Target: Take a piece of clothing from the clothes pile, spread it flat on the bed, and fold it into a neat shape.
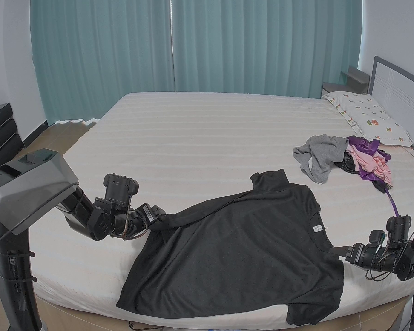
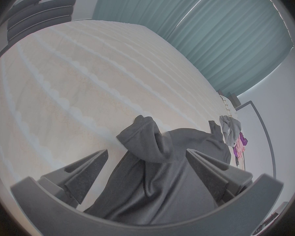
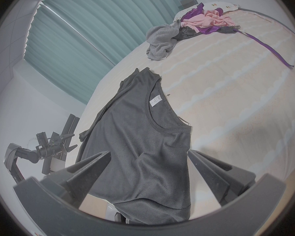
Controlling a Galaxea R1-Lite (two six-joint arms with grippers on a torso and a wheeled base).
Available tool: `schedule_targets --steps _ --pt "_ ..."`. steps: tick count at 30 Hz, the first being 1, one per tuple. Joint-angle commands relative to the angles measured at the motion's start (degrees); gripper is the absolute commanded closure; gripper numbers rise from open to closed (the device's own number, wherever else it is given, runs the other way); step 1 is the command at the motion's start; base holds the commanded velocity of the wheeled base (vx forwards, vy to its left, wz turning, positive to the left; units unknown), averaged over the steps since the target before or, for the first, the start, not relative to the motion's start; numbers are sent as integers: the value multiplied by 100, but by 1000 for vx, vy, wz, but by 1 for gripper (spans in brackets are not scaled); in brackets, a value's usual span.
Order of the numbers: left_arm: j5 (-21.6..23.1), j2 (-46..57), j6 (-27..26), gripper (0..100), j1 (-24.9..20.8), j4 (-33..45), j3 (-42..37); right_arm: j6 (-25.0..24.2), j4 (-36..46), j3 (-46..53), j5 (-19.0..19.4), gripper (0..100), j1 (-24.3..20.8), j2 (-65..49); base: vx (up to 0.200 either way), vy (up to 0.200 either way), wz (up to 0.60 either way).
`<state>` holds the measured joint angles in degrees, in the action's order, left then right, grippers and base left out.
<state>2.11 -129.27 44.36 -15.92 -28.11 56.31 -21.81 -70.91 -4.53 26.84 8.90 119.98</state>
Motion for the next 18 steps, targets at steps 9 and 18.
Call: schedule_targets --steps 9,18 --pt "-88 -854 -68 100 72 16 829 1 -2 -39 -4 0 -2 43 0 0 0" --pt "-642 -881 -68 100 537 25 1910 -25 -10 -47 -4 0 -2 96 0 0 0"
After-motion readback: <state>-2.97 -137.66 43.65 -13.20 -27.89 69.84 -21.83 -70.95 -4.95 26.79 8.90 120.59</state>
